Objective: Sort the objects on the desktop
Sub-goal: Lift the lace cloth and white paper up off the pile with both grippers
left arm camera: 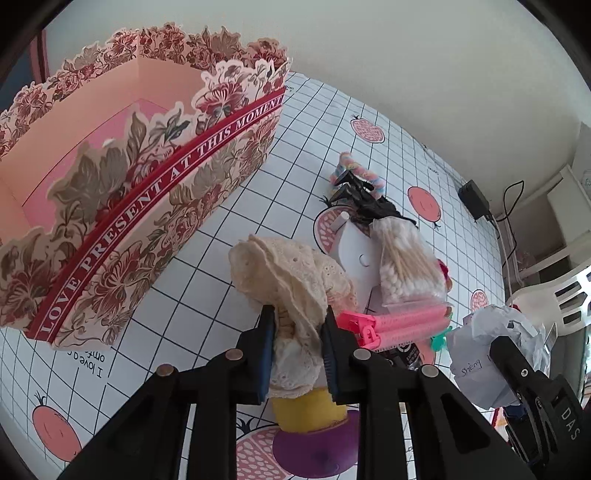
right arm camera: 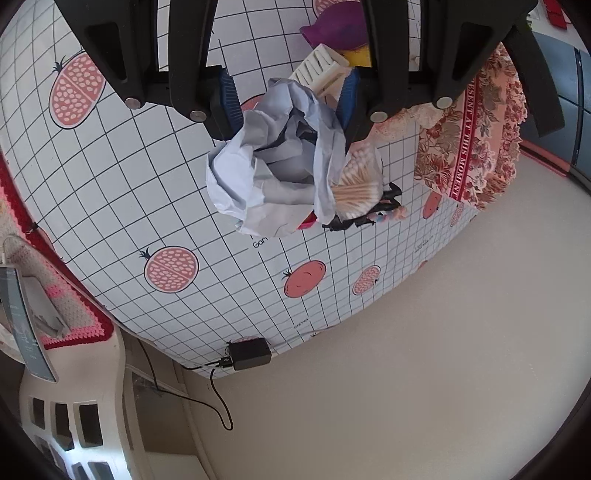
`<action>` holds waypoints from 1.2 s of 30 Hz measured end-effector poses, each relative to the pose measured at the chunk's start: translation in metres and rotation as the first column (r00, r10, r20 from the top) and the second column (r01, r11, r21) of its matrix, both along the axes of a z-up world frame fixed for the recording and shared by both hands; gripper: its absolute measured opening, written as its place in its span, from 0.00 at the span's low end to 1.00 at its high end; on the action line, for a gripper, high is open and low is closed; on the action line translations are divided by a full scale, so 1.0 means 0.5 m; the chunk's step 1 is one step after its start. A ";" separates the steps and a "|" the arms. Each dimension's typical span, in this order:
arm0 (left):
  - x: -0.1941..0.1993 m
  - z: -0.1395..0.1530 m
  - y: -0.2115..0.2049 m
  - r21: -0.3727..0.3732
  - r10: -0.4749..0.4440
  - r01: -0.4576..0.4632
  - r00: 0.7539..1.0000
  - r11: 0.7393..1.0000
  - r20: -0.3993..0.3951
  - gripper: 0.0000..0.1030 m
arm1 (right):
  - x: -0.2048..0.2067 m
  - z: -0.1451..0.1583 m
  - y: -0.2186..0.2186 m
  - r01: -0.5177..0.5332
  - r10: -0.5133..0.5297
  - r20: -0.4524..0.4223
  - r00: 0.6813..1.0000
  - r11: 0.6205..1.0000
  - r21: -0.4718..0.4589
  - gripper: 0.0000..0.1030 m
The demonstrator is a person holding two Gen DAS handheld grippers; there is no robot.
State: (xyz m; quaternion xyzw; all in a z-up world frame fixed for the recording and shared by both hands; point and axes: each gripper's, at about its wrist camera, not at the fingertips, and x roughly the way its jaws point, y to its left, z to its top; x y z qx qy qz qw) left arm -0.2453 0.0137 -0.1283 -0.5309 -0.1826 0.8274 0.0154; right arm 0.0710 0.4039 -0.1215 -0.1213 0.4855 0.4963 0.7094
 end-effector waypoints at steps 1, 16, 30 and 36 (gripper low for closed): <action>-0.002 0.007 0.000 0.006 0.004 -0.004 1.000 1.000 -0.010 0.24 | 0.001 0.010 0.000 0.004 -0.003 -0.002 1.000 1.000 0.016 0.46; 0.009 0.154 -0.021 0.100 0.034 -0.016 0.982 0.995 -0.183 0.24 | -0.007 0.190 -0.004 0.014 -0.014 -0.001 1.000 0.960 0.280 0.46; 0.017 0.265 -0.042 0.147 0.056 -0.007 0.943 0.989 -0.329 0.24 | -0.069 0.233 0.034 -0.066 0.052 0.050 0.997 0.935 0.348 0.46; 0.010 0.267 -0.071 0.175 0.102 -0.044 0.936 0.983 -0.336 0.24 | -0.097 0.219 0.058 -0.092 0.077 0.058 0.995 0.938 0.333 0.46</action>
